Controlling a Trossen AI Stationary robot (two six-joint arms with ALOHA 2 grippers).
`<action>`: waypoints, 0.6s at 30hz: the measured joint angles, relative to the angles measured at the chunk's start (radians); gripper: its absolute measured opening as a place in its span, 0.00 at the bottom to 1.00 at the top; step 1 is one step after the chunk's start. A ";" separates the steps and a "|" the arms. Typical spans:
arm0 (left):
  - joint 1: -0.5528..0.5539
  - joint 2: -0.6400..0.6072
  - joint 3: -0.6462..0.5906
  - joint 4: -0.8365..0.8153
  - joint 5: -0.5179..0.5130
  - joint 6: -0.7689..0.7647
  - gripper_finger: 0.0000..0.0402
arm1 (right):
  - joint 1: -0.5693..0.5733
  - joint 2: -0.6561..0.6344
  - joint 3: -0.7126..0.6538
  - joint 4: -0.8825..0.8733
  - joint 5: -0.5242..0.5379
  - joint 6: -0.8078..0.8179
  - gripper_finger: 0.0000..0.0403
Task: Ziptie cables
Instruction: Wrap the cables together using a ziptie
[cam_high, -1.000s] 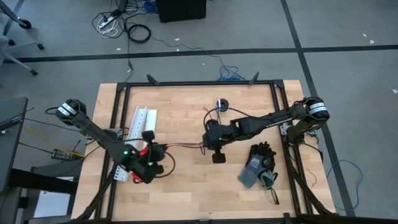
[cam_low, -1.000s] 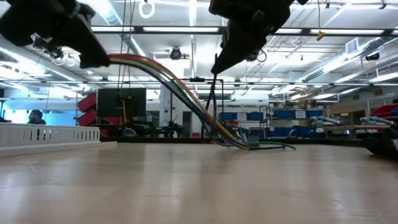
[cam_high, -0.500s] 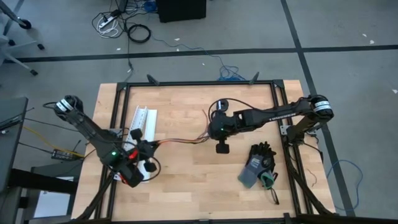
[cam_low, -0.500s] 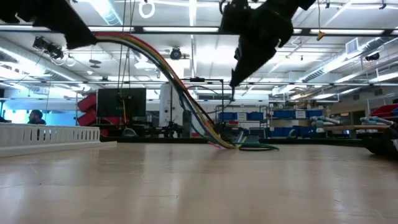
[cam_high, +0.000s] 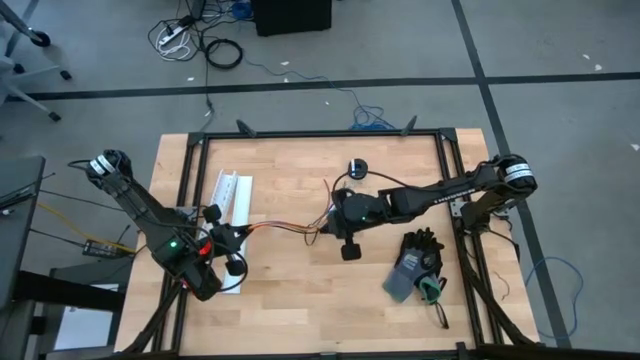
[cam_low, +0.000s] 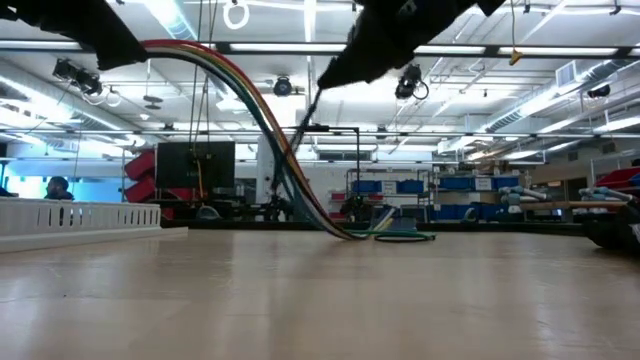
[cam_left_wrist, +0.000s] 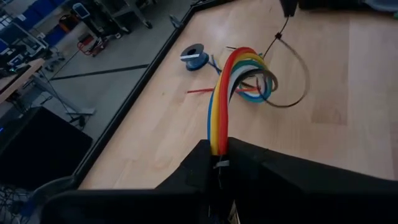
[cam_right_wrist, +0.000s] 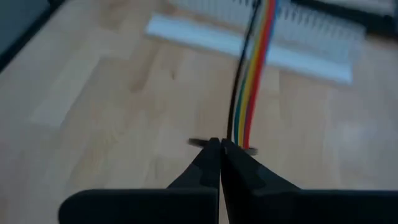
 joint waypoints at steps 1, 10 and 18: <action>0.000 0.000 0.000 0.000 0.000 0.000 0.06 | 0.004 0.000 0.000 0.012 0.000 -0.023 0.00; -0.004 -0.003 0.000 -0.017 0.016 0.001 0.06 | 0.009 0.000 0.000 -0.204 0.058 -0.017 0.00; -0.033 -0.020 0.000 -0.018 0.001 -0.005 0.06 | 0.048 -0.001 0.000 -0.326 0.091 0.086 0.00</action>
